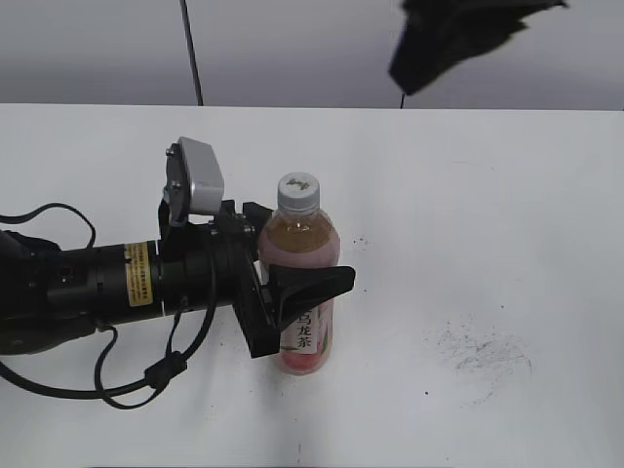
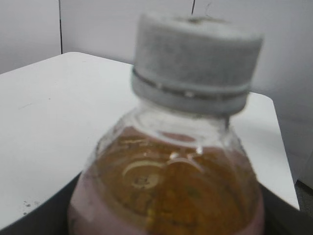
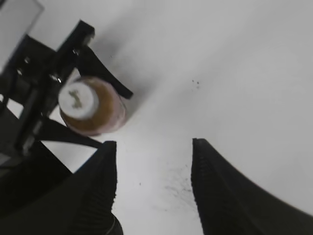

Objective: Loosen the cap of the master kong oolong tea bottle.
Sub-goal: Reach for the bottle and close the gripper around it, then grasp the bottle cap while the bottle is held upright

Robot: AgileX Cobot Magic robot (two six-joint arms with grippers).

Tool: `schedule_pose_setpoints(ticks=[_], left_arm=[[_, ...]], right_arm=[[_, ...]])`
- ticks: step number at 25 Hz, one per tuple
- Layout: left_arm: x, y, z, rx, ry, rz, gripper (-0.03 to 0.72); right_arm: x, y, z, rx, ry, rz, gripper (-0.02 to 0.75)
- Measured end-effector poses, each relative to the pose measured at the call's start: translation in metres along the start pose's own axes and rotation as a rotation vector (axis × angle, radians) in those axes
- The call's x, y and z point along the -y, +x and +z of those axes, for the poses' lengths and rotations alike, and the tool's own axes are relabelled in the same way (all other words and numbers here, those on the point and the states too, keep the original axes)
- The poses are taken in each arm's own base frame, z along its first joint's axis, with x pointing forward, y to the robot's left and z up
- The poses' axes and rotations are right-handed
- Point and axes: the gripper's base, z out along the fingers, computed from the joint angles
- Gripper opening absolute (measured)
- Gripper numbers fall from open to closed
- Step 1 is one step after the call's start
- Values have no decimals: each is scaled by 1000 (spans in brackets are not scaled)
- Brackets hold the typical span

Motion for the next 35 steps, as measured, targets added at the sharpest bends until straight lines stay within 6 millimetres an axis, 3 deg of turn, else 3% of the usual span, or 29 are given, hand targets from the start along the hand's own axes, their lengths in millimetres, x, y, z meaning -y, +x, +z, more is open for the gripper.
schedule_pose_setpoints(ticks=[5, 10, 17, 35], left_arm=[[0, 0, 0, 0, 1, 0, 445], [0, 0, 0, 0, 1, 1, 445], [0, 0, 0, 0, 1, 1, 445], [0, 0, 0, 0, 1, 2, 445]], right_arm=[[-32, -35, 31, -19, -33, 75, 371], [-50, -41, 57, -80, -81, 189, 371], [-53, -41, 88, -159, -90, 294, 371], [-50, -32, 107, -231, -70, 325, 371]])
